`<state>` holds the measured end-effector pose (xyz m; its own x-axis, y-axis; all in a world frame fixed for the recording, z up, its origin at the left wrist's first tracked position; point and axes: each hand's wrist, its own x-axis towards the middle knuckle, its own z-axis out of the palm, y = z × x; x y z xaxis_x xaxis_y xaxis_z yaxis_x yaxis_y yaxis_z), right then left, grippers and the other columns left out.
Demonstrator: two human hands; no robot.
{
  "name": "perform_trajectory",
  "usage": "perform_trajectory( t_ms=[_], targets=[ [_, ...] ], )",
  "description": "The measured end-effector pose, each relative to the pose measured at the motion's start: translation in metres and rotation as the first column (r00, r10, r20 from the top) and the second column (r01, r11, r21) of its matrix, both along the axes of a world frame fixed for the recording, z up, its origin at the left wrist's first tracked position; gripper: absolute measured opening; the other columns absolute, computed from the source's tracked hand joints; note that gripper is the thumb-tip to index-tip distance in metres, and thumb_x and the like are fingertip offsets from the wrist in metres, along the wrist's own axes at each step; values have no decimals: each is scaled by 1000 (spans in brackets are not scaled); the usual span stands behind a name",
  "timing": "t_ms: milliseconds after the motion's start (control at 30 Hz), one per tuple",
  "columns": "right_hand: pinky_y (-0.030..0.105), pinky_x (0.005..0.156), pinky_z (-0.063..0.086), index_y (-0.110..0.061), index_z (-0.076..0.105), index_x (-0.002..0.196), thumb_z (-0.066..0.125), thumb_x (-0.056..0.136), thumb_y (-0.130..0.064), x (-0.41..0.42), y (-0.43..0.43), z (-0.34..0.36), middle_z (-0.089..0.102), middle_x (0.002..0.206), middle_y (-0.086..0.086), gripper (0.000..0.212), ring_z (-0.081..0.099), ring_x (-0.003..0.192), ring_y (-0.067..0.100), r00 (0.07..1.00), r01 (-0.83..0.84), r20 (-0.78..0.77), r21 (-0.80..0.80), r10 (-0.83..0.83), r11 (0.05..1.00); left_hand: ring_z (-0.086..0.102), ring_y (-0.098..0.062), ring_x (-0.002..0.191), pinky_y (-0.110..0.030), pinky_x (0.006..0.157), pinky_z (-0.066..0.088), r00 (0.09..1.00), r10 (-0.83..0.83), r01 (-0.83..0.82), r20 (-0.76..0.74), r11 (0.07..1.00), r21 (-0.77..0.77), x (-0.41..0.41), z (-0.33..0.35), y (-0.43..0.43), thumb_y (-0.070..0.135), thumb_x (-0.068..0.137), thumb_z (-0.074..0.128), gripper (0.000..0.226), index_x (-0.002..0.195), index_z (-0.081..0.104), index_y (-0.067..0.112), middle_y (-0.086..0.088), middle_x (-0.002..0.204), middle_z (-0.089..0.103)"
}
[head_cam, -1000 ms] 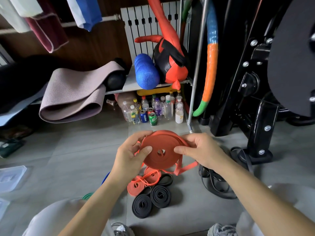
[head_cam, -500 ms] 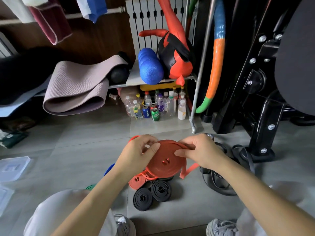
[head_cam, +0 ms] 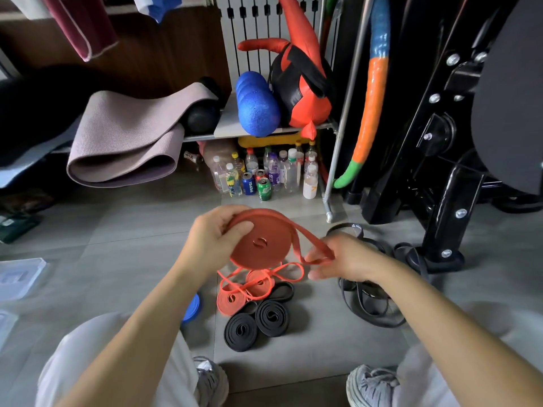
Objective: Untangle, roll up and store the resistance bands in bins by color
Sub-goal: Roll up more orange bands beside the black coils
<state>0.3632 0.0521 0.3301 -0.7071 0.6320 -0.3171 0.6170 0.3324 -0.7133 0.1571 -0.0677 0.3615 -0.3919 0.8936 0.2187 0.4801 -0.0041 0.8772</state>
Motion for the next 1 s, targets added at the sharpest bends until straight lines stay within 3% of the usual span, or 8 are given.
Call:
perform_trajectory(
  t_ms=[133, 233, 367, 533, 700, 767, 900, 1000],
  targets=[
    [22, 81, 48, -22, 68, 85, 72, 77, -8, 2, 2, -11, 71, 88, -3, 17, 65, 80, 9, 999, 40, 12, -12, -40, 999, 61, 10, 70, -6, 72, 46, 994, 66, -70, 82, 997, 43, -10, 6, -6, -5, 85, 60, 35, 88, 61, 29, 10, 86, 65],
    [22, 57, 48, -19, 65, 73, 68, 82, -5, 4, 4, -14, 67, 67, -1, 17, 59, 58, 10, 959, 246, -129, -70, -253, 967, 61, 9, 70, -6, 71, 47, 995, 75, -77, 66, 996, 36, -13, 8, -9, -5, 85, 60, 33, 90, 61, 27, 10, 86, 65],
    [20, 38, 41, -19, 61, 81, 59, 91, -18, 10, 4, -8, 70, 72, 0, 10, 65, 52, 7, 818, 521, -278, -12, -504, 853, 62, 7, 73, -9, 73, 48, 998, 67, -67, 18, 998, 11, -15, 7, -14, -2, 85, 61, 32, 90, 62, 29, 10, 87, 66],
    [13, 31, 34, -15, 60, 86, 45, 95, -22, 11, 0, -4, 72, 69, -1, 19, 52, 34, -2, 929, 360, 5, 223, -370, 906, 62, 4, 76, -12, 77, 48, 999, 6, -10, -42, 997, -82, -14, 5, -17, 2, 86, 62, 23, 97, 65, 22, 16, 87, 67],
    [19, 49, 46, -21, 61, 75, 53, 87, -32, 10, -3, -8, 64, 59, -5, 18, 64, 59, 17, 944, 135, 275, 185, -183, 974, 62, 8, 74, -11, 74, 50, 998, -30, 24, -59, 994, -106, -10, 5, -17, 3, 86, 63, 33, 88, 61, 36, 21, 83, 66],
    [21, 60, 46, -24, 62, 76, 64, 80, -41, 9, -4, -7, 64, 70, -6, 18, 62, 73, 18, 944, 74, 299, 221, -140, 973, 62, 8, 73, -12, 74, 51, 997, -51, 43, -62, 991, -125, -7, 3, -17, 3, 86, 63, 31, 90, 62, 34, 17, 87, 66],
    [25, 89, 48, -27, 62, 113, 81, 67, -45, 6, -9, -5, 64, 105, -11, 53, 62, 99, 6, 989, 100, 102, 52, -105, 994, 64, 2, 76, -22, 79, 54, 991, -121, 110, -54, 979, -170, -1, -2, -14, 4, 86, 64, 33, 88, 61, 37, 17, 87, 66],
    [32, 101, 45, -31, 57, 115, 83, 50, -46, 0, -16, -1, 61, 111, -11, 72, 60, 106, 5, 971, 96, -212, -77, -111, 992, 66, -8, 85, -33, 84, 54, 982, -174, 155, -74, 966, -207, 7, -8, -11, 21, 80, 66, 26, 88, 60, 44, 16, 92, 68]
  ],
)
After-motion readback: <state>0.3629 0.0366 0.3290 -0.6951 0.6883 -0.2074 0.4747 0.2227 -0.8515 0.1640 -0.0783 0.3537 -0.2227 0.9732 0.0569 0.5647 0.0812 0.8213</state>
